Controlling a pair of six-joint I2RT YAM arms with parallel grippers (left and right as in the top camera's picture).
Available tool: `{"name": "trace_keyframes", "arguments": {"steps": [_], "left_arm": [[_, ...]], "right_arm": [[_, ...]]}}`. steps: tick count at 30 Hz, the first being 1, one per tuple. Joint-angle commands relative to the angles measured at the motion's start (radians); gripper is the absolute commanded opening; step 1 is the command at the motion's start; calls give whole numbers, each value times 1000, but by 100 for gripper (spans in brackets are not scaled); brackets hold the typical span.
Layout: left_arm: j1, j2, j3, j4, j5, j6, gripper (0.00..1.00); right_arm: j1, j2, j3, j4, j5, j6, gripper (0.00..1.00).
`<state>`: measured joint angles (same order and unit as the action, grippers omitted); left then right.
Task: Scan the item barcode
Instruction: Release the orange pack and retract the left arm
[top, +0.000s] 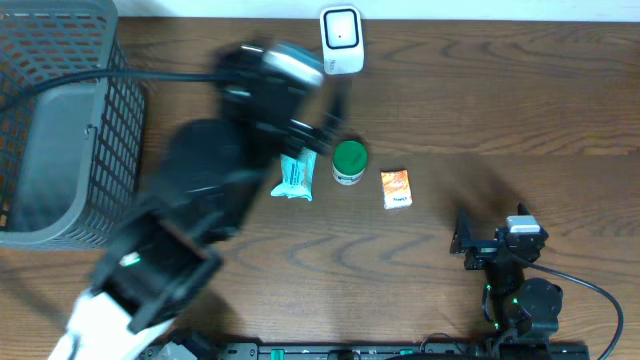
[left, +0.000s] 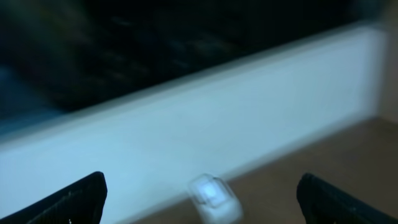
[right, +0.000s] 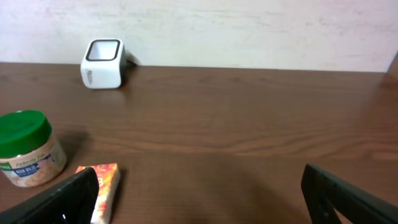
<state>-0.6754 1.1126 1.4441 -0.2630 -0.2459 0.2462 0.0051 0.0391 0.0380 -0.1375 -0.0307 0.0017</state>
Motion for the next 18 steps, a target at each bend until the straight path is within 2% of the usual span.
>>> {"name": "trace_keyframes", "arguments": {"steps": [1,6,10,13,15,18], "left_arm": [[163,-92,40,18,-115,233,98],[315,-157,85,-150,-188,246,98],[383,-234,79,-183,-138,218,98],[424,-335,52,-242,19,155,98],[458,-428,6,-267,155,133,98],[512,-558,-86,-257,249,100,98]], "right_arm": [[8,8,-2,0,-42,140,99],[9,47,11,-11,-145,289,99],[10,130,90,-81,-163,381,99],[10,227,208,-151,-162,399,99],[10,325,343,-251,-126,491,99],[10,457,532,-409,-142,556,99]]}}
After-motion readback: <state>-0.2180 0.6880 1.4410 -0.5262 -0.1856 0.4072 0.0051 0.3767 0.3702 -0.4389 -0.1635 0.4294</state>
